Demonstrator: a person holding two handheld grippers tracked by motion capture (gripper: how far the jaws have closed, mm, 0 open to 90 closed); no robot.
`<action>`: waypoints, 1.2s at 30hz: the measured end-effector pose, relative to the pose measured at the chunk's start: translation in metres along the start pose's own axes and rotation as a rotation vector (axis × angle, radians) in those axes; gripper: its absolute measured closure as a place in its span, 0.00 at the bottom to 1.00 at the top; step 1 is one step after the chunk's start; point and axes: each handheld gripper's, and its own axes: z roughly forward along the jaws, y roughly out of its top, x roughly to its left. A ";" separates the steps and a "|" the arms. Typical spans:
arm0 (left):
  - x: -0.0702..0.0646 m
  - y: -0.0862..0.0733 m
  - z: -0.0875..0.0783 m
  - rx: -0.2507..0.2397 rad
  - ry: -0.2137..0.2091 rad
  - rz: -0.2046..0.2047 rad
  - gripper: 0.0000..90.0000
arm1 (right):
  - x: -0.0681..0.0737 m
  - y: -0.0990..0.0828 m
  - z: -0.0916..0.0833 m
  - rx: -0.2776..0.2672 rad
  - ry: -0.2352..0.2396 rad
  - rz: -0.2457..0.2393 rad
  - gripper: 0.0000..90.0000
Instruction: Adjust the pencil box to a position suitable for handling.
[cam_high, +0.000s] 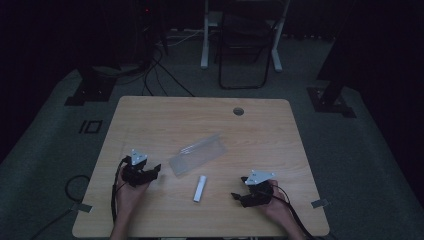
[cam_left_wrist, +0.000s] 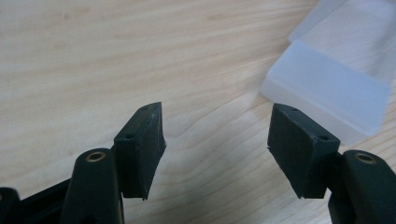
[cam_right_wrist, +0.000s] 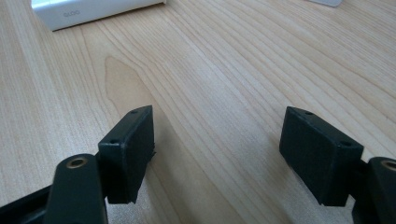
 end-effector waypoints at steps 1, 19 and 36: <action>-0.003 0.003 -0.002 -0.005 -0.006 0.007 0.40 | 0.000 0.000 0.000 0.000 0.000 0.000 0.29; -0.022 0.024 -0.005 -0.047 -0.063 0.103 0.41 | -0.002 0.000 0.000 0.007 -0.016 0.014 0.24; -0.036 0.042 0.009 -0.042 -0.134 0.171 0.49 | -0.007 -0.003 -0.003 0.008 -0.026 0.026 0.24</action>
